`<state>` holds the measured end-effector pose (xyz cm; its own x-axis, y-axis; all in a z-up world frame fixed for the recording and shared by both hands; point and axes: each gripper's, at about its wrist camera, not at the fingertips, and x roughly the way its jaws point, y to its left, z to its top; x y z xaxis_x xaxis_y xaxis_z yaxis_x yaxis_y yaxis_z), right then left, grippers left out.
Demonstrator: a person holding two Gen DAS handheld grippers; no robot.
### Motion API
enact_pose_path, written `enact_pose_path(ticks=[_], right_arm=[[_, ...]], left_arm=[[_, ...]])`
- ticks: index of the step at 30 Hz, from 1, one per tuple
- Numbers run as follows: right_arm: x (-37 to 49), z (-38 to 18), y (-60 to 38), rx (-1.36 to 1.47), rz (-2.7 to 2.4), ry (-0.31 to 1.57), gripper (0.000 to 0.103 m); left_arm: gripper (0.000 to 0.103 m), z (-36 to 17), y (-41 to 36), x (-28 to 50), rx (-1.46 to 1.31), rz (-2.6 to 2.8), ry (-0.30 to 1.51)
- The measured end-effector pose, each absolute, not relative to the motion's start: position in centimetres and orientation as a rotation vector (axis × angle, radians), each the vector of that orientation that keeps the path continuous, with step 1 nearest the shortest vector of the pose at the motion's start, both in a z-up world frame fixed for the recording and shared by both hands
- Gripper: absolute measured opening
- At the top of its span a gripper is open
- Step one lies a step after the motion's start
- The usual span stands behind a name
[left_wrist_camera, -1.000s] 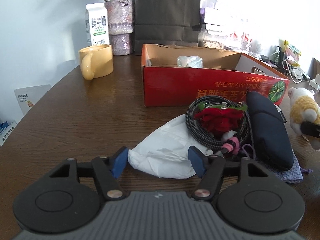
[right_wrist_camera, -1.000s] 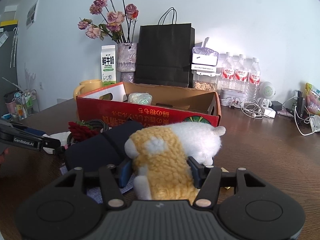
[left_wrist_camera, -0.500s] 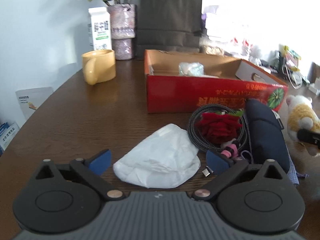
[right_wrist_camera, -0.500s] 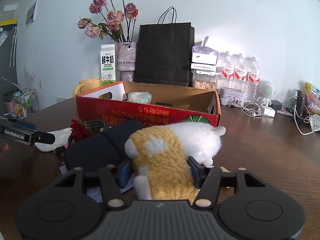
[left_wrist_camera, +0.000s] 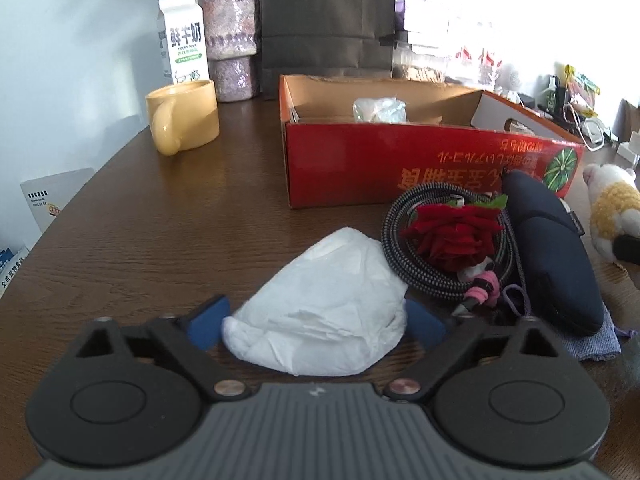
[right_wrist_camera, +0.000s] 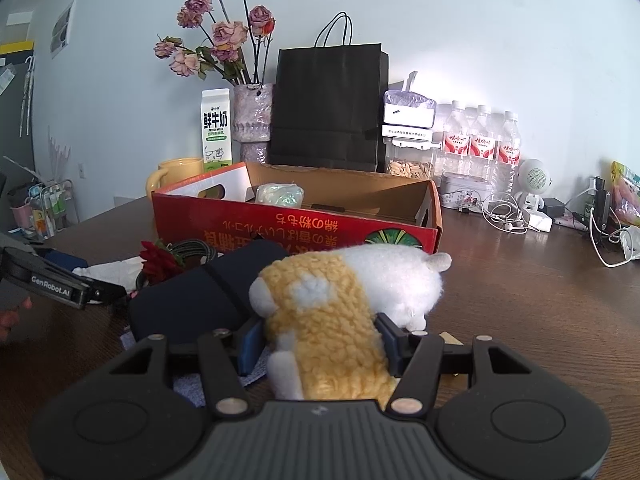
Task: Organize objects
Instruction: 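Lift the white cloth with the left tool while the right tool lifts the plush toy, then carry the cloth with the left tool into the box while the right tool drops the toy there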
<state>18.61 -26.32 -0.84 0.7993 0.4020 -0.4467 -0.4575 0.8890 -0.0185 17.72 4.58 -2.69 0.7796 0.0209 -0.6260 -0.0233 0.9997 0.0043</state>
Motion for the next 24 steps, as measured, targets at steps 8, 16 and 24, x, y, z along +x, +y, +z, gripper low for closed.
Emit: enact_pose_path(ticks=[8, 16, 24], right_arm=[[18.6, -0.8, -26.4, -0.127, 0.462, 0.447, 0.057], [18.4, -0.7, -26.3, -0.132, 0.462, 0.434, 0.057], [18.2, 1.0, -26.0, -0.145, 0.469, 0.380, 0.057]], left_arm=[[0.070, -2.4, 3.8, 15.8, 0.015, 0.050, 0.646], [0.068, -0.6, 3.7, 14.2, 0.011, 0.070, 0.594], [0.068, 2.3, 2.8, 14.1, 0.011, 0.057, 0.504]])
